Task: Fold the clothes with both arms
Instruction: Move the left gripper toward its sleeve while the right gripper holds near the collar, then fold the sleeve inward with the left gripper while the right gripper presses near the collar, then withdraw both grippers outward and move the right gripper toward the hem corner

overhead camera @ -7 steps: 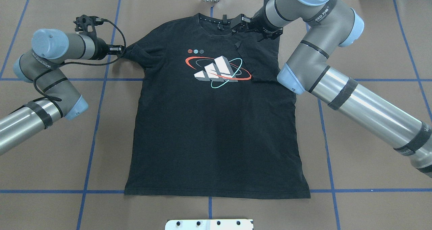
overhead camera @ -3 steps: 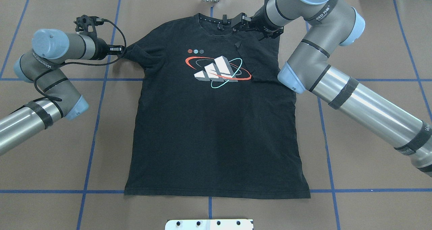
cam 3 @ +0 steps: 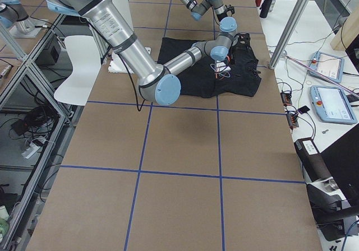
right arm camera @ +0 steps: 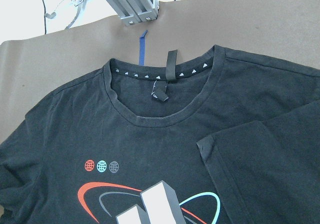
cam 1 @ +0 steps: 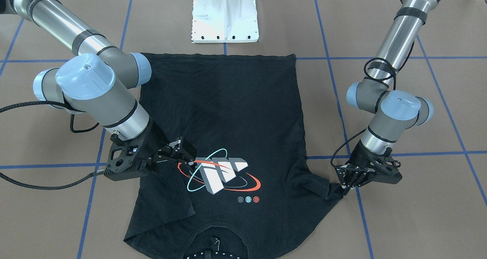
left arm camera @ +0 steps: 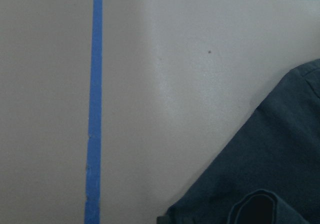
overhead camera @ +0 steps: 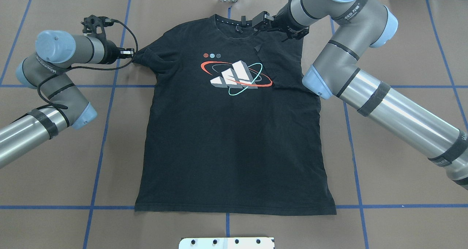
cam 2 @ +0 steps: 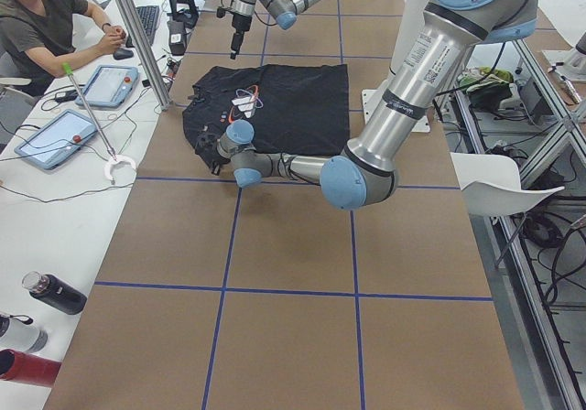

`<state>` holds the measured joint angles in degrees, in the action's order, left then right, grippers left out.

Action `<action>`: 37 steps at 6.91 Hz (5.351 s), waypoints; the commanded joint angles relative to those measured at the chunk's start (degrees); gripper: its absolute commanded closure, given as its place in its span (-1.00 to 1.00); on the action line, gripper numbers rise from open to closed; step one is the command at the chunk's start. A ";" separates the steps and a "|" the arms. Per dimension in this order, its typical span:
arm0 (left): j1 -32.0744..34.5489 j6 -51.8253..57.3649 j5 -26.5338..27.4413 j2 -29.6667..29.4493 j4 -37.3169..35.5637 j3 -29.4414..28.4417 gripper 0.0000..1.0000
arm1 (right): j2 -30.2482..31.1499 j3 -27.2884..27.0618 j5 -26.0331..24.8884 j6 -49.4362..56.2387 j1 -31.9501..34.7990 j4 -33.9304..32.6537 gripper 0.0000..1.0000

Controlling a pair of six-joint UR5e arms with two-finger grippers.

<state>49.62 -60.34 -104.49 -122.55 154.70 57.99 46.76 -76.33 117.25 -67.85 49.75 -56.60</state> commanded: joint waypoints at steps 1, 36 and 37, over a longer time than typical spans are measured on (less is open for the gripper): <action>1.52 -0.22 -2.62 -0.32 -1.84 2.02 1.00 | 0.00 -0.05 0.09 0.00 0.17 0.00 -1.00; -2.34 -21.84 -16.97 26.31 -18.39 56.43 -0.98 | 49.13 -36.78 0.28 -17.66 -26.26 8.08 -0.98; -2.34 -21.84 -16.97 26.31 -18.39 56.53 -0.98 | 49.22 -36.52 0.00 -17.66 -28.03 8.09 -0.98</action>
<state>47.28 -82.15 -121.53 -96.27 136.26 114.19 95.73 -113.06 118.27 -84.95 24.64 -48.94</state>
